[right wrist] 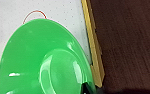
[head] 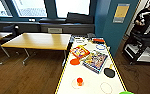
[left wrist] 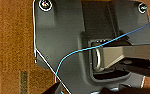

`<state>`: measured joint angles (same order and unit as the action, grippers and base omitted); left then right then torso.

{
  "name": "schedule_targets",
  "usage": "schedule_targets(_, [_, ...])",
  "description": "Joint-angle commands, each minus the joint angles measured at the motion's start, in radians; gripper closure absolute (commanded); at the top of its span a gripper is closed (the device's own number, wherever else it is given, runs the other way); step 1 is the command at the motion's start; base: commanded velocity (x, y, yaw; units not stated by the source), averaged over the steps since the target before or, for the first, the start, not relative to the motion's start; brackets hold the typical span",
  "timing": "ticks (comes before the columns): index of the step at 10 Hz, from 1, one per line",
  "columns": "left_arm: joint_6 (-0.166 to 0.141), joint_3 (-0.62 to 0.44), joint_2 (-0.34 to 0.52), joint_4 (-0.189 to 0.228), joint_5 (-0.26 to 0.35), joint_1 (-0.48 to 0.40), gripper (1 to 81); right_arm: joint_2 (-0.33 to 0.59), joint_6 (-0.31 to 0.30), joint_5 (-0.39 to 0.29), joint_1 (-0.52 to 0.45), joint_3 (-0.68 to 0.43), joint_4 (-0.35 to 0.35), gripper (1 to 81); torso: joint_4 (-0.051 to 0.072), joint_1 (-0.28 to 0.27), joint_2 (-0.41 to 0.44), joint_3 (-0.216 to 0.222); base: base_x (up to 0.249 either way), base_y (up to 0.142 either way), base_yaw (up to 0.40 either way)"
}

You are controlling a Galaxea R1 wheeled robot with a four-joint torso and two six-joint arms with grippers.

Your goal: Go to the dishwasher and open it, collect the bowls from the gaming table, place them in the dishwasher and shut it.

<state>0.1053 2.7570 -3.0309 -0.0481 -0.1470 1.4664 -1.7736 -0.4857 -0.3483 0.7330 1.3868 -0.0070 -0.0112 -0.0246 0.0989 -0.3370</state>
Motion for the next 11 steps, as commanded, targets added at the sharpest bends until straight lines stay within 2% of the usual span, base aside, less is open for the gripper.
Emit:
schedule_targets(1, [0.004, 0.001, -0.005, 0.005, 0.061, -0.024, 1.0, 0.185, 0.064, -0.061, -0.021, -0.166, 0.068, 81.1, 0.000, 0.000, 0.000, 0.000, 0.000, 0.000, 0.000])
schedule_targets(2, [0.004, 0.001, -0.007, 0.005, 0.061, -0.025, 1.0, 0.228, 0.148, -0.054, -0.003, -0.207, 0.149, 81.1, 0.000, 0.000, 0.000, 0.000, 0.000, 0.000, 0.000])
schedule_targets(4, [0.004, 0.000, -0.011, 0.007, 0.061, -0.027, 1.0, 0.288, 0.347, -0.044, 0.033, -0.223, 0.319, 81.1, 0.000, 0.000, 0.000, 0.000, 0.000, 0.000, 0.000])
schedule_targets(5, [0.004, 0.000, -0.013, 0.007, 0.061, -0.027, 1.0, 0.319, 0.409, -0.008, 0.076, -0.239, 0.364, 81.1, 0.000, 0.000, 0.000, 0.000, 0.000, 0.000, 0.000])
schedule_targets(7, [0.005, 0.001, -0.014, 0.007, 0.061, -0.025, 1.0, 0.351, 0.429, 0.038, 0.171, -0.253, 0.354, 81.1, 0.000, 0.000, 0.000, 0.000, 0.000, 0.000, 0.000])
schedule_targets(8, [0.007, 0.001, -0.013, 0.007, 0.063, -0.027, 1.0, 0.353, 0.481, 0.092, 0.237, -0.272, 0.326, 81.1, 0.000, 0.000, 0.000, 0.000, 0.000, 0.000, 0.000])
schedule_targets(10, [0.008, 0.001, -0.010, 0.008, 0.061, -0.027, 1.0, 0.317, 0.590, 0.268, 0.438, -0.284, 0.320, 81.1, 0.000, 0.000, 0.000, 0.000, 0.000, 0.000, 0.000])
schedule_targets(11, [0.010, 0.001, -0.010, 0.008, 0.061, -0.027, 1.0, 0.288, 0.618, 0.372, 0.541, -0.292, 0.317, 81.1, 0.000, 0.000, 0.000, 0.000, 0.000, 0.000, 0.000])
